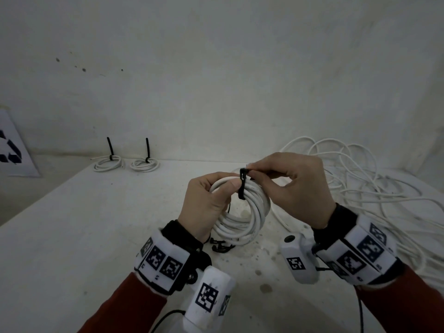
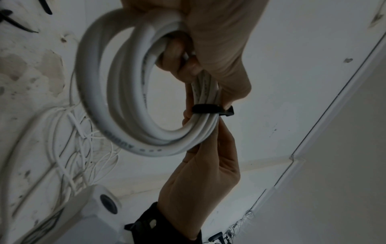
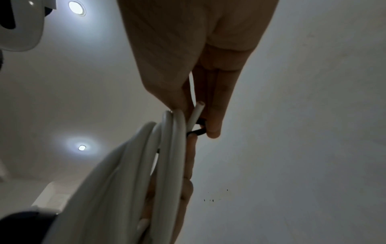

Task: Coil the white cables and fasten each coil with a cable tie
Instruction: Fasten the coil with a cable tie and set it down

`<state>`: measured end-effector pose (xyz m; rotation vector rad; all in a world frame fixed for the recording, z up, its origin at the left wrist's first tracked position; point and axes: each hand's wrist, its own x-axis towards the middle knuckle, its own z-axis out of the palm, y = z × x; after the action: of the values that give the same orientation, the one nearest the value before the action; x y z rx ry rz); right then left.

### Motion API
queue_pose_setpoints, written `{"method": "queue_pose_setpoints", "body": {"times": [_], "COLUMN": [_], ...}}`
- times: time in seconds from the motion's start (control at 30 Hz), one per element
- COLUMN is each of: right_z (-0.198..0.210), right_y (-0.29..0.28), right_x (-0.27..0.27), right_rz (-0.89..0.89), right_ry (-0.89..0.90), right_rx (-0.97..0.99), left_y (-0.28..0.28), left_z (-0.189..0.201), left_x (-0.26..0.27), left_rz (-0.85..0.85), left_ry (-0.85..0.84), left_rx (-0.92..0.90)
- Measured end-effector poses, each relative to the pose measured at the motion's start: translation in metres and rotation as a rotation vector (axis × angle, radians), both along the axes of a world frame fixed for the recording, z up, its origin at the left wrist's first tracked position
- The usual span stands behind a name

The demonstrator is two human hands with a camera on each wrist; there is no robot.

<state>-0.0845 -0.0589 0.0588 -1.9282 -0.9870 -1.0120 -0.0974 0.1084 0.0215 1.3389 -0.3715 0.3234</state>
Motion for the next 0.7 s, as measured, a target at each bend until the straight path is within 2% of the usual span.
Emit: {"method": "queue_pose_setpoints", "body": {"times": [0.1, 0.17, 0.27, 0.33, 0.47, 0.63, 0.7], "right_z": [-0.001, -0.002, 0.0, 0.001, 0.004, 0.008, 0.01], "right_y": [0.0, -0.002, -0.002, 0.001, 0.007, 0.006, 0.007], "right_x": [0.002, 0.001, -0.004, -0.005, -0.003, 0.0, -0.001], "right_rz": [-0.004, 0.022, 0.146, 0.195, 0.302, 0.502, 0.517], "right_ry": [-0.041, 0.006, 0.383, 0.568, 0.775, 1.092, 1.132], "right_rx": [-0.01, 0.005, 0.159, 0.267, 0.457, 0.571, 0.589], "left_y": [0.001, 0.002, 0.004, 0.005, 0.006, 0.007, 0.007], "left_z": [0.005, 0.008, 0.01, 0.011, 0.011, 0.01, 0.01], "left_x": [-0.001, -0.002, 0.0, 0.0, 0.0, 0.002, 0.002], "left_rz": [-0.013, -0.017, 0.011, 0.023, 0.037, 0.096, 0.115], "left_ry": [0.03, 0.054, 0.055, 0.027, -0.045, -0.082, -0.094], "left_rx": [0.012, 0.036, 0.085, 0.108, 0.158, 0.214, 0.231]}}
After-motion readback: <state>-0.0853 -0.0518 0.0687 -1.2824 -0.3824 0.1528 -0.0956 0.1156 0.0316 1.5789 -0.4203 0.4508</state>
